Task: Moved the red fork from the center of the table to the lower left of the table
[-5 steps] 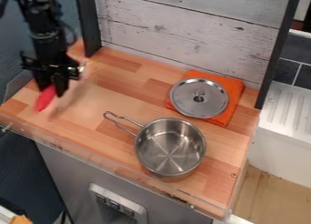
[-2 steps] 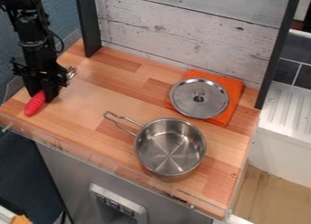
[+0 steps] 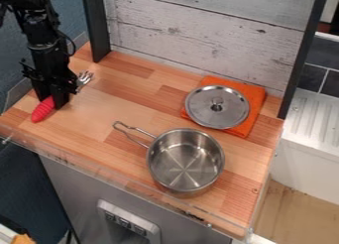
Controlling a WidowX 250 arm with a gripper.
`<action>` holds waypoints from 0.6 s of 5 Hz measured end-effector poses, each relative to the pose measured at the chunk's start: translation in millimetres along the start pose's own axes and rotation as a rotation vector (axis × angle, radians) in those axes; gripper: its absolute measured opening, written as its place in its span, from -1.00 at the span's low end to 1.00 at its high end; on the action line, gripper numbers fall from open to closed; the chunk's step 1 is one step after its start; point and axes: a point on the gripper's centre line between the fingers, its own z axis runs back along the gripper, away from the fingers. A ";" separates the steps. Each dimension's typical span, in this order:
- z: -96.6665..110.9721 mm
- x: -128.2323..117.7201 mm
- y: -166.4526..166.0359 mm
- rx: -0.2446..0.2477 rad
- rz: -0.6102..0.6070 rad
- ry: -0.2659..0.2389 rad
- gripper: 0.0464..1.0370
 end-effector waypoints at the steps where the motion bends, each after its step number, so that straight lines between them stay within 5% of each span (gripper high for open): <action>1: 5.2 -2.5 -4.8 -0.029 -0.010 -0.015 0.47; 2: 33.2 -8.0 1.0 -0.028 -0.018 -0.059 0.92; 3: 56.6 -13.8 -0.8 -0.005 -0.042 -0.081 0.94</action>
